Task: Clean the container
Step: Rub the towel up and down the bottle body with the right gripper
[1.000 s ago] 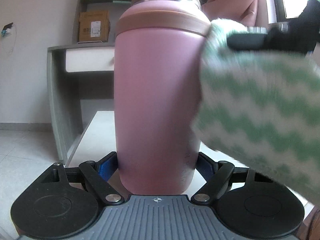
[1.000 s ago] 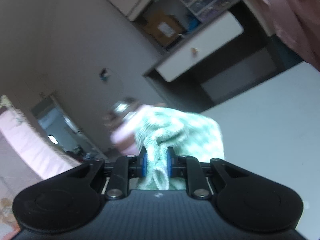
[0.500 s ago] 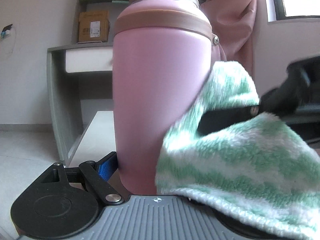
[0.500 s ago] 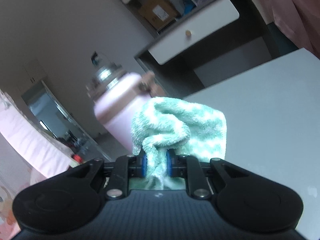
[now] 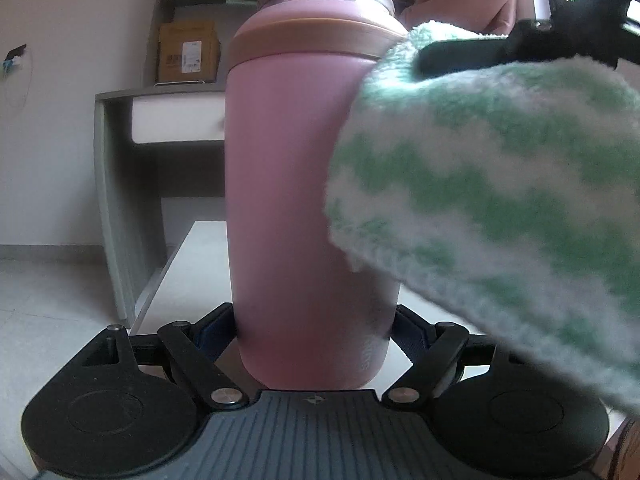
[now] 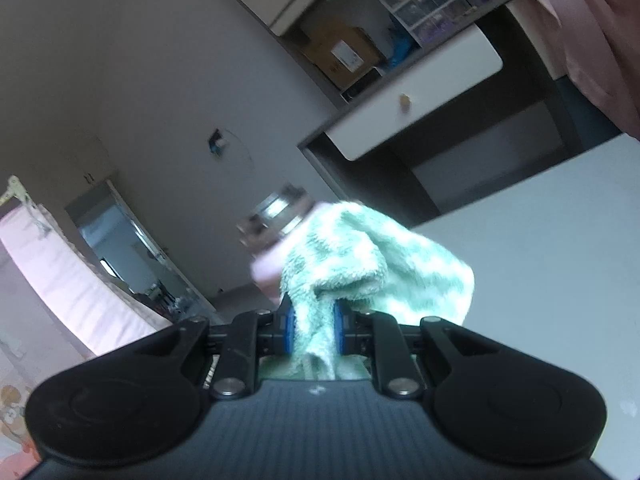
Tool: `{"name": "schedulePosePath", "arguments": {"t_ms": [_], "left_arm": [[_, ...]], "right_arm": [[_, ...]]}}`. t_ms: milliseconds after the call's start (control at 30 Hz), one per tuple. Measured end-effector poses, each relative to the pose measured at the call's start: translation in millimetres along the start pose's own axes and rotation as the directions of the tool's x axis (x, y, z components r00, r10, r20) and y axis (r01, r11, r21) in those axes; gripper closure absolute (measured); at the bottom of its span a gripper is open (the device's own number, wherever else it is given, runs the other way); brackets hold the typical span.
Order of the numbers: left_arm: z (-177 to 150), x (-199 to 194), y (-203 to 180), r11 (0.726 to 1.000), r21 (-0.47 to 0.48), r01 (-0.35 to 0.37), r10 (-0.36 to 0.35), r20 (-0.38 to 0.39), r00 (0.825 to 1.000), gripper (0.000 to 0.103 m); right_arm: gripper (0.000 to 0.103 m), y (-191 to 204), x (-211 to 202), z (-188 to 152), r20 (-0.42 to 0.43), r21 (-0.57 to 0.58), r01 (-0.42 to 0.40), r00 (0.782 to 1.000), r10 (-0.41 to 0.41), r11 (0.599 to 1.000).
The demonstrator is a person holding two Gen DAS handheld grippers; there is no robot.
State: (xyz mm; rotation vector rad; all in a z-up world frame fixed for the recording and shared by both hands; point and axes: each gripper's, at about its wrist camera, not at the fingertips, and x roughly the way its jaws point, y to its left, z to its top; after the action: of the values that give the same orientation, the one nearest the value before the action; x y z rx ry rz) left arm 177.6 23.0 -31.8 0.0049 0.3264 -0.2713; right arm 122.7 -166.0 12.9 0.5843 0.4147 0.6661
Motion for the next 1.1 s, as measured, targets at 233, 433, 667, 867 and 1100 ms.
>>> {"name": "schedulePosePath", "arguments": {"t_ms": [233,433,667,867,1100], "left_arm": [[-1.1,-1.0,-2.7,1.0,0.01,0.001,-0.001,-0.001,1.0,0.02],[-0.1,-1.0,-3.6,1.0,0.021,-0.003,0.003,-0.007,1.0,0.02],[0.1,-3.2,-3.5,1.0,0.019,-0.001,0.001,-0.008,1.0,0.02],[-0.1,-4.3,-2.7,1.0,0.017,0.001,-0.001,-0.008,1.0,0.02],[1.0,-5.7,-0.7,1.0,0.017,0.001,-0.001,-0.009,1.0,0.02]], "right_arm": [[0.086,-19.0,14.7,-12.8,-0.056,0.03,0.039,0.998,-0.037,0.999],[0.086,-29.3,16.2,-20.9,-0.098,0.038,0.07,0.993,-0.066,0.997],[0.086,-22.7,4.7,-14.8,-0.067,0.044,0.045,0.997,-0.042,0.998],[0.086,-12.3,-6.2,4.9,0.003,0.02,0.012,1.0,-0.012,1.0],[0.086,-18.3,-1.0,7.4,0.021,0.031,0.021,1.0,-0.022,0.999]]}}
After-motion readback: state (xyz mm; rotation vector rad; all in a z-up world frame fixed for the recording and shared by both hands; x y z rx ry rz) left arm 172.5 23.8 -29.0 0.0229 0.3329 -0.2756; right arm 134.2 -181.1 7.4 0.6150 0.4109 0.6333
